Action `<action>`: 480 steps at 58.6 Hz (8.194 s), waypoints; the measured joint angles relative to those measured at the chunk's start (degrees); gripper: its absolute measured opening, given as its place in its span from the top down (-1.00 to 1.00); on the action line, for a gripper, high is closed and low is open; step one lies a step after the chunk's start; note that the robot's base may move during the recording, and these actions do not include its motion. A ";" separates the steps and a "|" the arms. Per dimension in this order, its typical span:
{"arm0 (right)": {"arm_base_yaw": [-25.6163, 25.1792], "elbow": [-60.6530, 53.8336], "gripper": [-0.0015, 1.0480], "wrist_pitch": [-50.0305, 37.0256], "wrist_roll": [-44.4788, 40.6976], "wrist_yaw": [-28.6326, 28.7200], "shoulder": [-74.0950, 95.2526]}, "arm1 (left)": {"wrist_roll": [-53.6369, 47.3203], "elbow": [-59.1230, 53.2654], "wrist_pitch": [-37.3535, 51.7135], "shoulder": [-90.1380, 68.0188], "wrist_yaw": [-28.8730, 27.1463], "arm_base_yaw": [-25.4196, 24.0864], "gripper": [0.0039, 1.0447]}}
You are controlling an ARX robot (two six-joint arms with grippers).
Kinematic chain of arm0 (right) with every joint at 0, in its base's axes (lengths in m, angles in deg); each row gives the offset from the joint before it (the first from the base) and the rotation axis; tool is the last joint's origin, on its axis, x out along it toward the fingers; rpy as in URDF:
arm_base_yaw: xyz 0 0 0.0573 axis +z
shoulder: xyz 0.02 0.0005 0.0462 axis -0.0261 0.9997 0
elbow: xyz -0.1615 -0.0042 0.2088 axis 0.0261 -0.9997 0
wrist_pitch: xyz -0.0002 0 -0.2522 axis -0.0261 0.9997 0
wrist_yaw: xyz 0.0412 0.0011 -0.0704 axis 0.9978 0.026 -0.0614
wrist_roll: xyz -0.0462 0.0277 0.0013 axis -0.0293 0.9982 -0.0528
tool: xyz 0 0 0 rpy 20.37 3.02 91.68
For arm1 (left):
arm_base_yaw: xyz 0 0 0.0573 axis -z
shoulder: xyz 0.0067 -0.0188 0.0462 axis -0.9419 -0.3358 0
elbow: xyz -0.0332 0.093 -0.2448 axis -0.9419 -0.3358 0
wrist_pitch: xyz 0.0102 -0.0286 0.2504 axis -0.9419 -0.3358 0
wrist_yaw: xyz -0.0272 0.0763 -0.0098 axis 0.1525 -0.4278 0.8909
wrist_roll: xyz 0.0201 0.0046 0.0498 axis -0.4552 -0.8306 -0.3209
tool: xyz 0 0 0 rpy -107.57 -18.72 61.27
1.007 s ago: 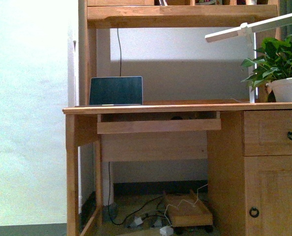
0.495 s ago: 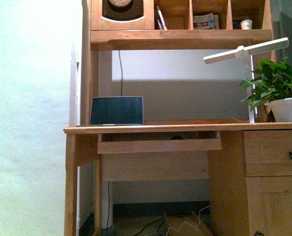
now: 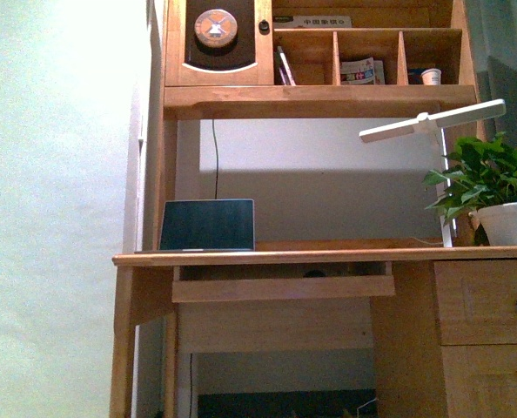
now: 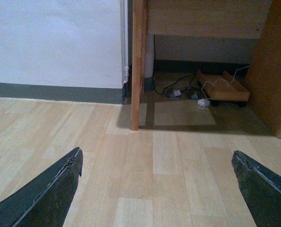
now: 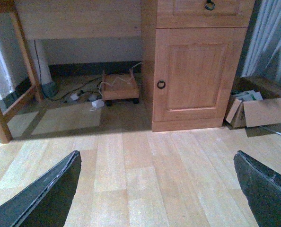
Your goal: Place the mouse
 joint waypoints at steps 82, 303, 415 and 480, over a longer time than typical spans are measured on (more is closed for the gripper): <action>0.00 0.00 -0.86 0.07 0.00 -0.15 0.00 | -0.02 0.00 0.00 0.00 0.04 0.02 -0.86; 0.02 0.00 -0.86 0.04 0.00 0.00 -0.07 | -42.66 39.08 21.11 -99.56 20.26 13.33 -0.86; 11.21 8.59 -0.86 -22.49 15.32 8.09 37.29 | 0.20 0.02 0.00 -0.17 -0.02 0.09 0.95; 32.74 37.20 -0.86 -36.20 1.49 -26.60 96.02 | 0.09 0.02 0.00 -0.13 -0.04 0.09 -0.86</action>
